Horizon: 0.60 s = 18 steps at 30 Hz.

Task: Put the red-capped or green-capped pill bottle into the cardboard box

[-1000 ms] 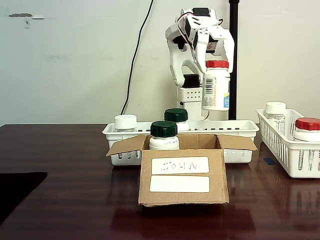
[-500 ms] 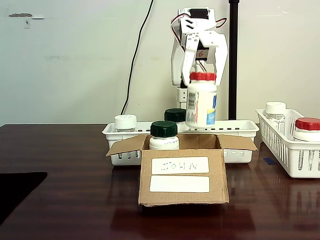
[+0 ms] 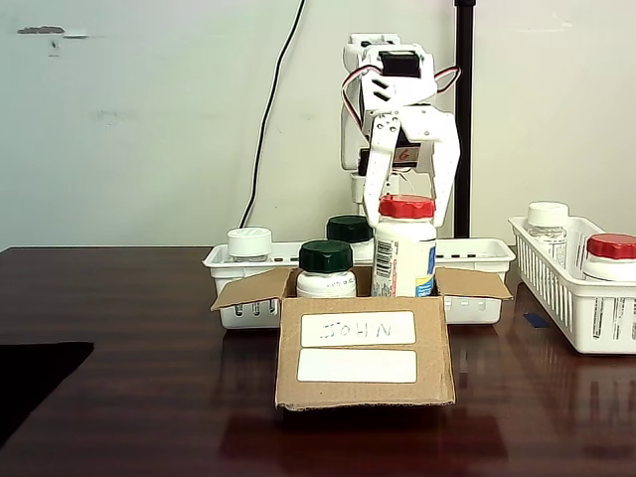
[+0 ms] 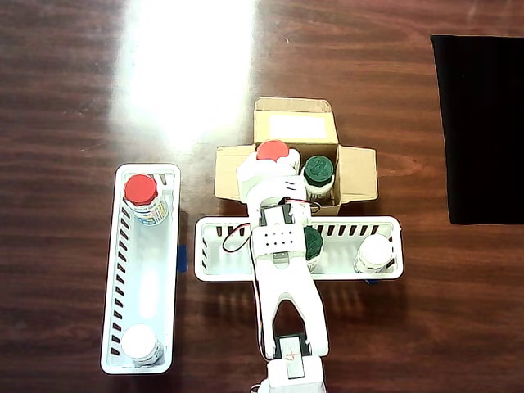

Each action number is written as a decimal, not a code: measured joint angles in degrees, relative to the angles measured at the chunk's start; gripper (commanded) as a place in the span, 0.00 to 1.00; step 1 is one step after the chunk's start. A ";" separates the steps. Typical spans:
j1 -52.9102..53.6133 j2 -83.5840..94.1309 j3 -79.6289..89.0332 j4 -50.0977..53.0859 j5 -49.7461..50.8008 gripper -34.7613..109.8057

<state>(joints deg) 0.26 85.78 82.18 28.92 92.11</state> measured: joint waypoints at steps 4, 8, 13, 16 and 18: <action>0.09 -0.35 4.13 -4.83 1.49 0.37; 0.00 -0.35 10.81 -7.82 3.43 0.51; 0.00 0.70 15.38 -10.11 4.31 0.59; -0.09 0.70 15.56 -10.20 4.13 0.61; -0.09 0.79 15.56 -10.20 4.13 0.61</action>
<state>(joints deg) 0.18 86.57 97.73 18.72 96.24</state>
